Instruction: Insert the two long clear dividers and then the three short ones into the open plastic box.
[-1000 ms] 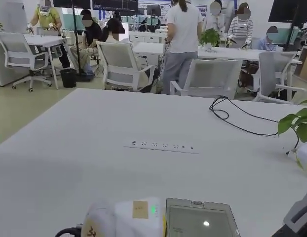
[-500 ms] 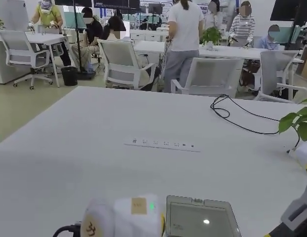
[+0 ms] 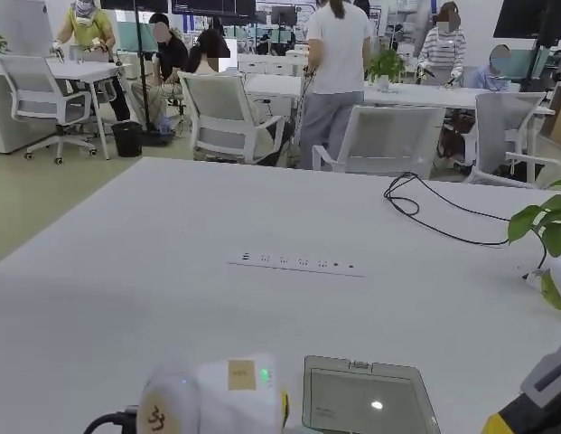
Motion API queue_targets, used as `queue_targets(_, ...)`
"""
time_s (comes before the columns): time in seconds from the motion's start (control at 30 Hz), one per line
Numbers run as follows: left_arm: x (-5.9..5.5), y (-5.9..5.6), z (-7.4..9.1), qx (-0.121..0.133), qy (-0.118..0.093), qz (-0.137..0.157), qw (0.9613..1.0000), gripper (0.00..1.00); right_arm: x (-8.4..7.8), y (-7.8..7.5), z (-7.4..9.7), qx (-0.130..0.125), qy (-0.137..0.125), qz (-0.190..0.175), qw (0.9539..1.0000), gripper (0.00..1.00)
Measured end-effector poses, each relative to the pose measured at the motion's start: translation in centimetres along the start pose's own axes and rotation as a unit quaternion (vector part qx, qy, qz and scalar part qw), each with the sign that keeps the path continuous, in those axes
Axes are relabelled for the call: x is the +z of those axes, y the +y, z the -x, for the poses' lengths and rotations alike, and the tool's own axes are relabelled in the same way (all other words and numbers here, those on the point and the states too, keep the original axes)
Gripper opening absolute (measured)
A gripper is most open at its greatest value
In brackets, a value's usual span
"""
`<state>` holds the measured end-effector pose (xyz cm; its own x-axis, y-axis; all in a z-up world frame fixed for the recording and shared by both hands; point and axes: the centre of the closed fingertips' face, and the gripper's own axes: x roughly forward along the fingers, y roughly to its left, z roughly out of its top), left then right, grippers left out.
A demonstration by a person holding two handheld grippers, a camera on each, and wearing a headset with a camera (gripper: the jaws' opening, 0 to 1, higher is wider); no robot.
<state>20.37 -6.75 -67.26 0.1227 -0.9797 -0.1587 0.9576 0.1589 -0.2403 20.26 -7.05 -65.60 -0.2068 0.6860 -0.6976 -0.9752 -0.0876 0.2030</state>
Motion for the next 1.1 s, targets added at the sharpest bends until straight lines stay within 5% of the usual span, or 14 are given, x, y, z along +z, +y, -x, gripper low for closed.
queue_targets(0.87,-2.6,2.5,3.4,0.063,0.026,0.002,0.9977,0.47,-2.7,-3.3,0.7,-0.045,0.034,-0.013,0.9983,0.03)
queue_targets(1.1,-4.1,3.4,4.5,0.077,0.05,-0.002,0.9958,0.57,-3.6,-4.5,0.3,-0.058,0.049,-0.014,0.997,0.03)
